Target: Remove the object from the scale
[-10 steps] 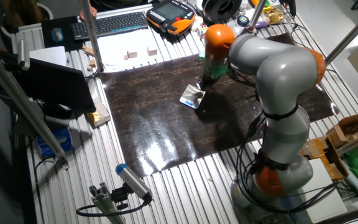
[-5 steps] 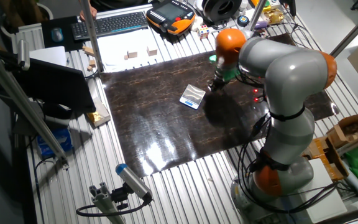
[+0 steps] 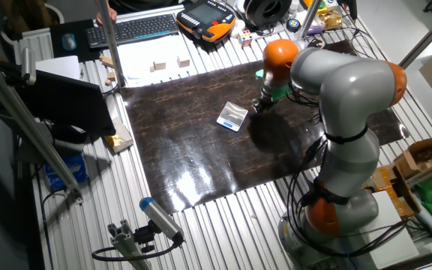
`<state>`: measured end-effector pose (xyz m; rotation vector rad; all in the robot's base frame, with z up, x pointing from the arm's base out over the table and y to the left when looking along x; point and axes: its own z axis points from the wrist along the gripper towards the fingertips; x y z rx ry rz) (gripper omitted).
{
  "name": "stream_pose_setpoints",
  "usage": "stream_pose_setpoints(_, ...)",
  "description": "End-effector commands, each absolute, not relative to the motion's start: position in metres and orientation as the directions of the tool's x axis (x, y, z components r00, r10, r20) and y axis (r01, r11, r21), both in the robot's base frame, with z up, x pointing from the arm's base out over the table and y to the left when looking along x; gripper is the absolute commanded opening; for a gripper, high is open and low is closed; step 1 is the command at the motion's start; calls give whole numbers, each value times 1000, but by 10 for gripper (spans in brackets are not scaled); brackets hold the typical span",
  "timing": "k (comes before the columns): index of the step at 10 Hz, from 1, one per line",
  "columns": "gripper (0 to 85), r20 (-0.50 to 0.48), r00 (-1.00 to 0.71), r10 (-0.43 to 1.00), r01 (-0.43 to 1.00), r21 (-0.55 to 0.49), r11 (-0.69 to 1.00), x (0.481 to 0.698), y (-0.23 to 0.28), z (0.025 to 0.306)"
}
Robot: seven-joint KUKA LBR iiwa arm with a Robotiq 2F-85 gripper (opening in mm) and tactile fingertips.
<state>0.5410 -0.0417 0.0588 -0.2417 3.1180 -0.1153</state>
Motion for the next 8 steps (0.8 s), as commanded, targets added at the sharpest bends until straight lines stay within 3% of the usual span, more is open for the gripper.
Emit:
stream_pose_setpoints(1,7,-10,-989,-150,-149,-71,986,541,-40,56)
stream_pose_setpoints(6,30,-24,-990,-137,-135,-88,987,540,-27,43)
stream_pose_setpoints(8,223,-28,-991,-128,-124,-98,987,540,-27,44)
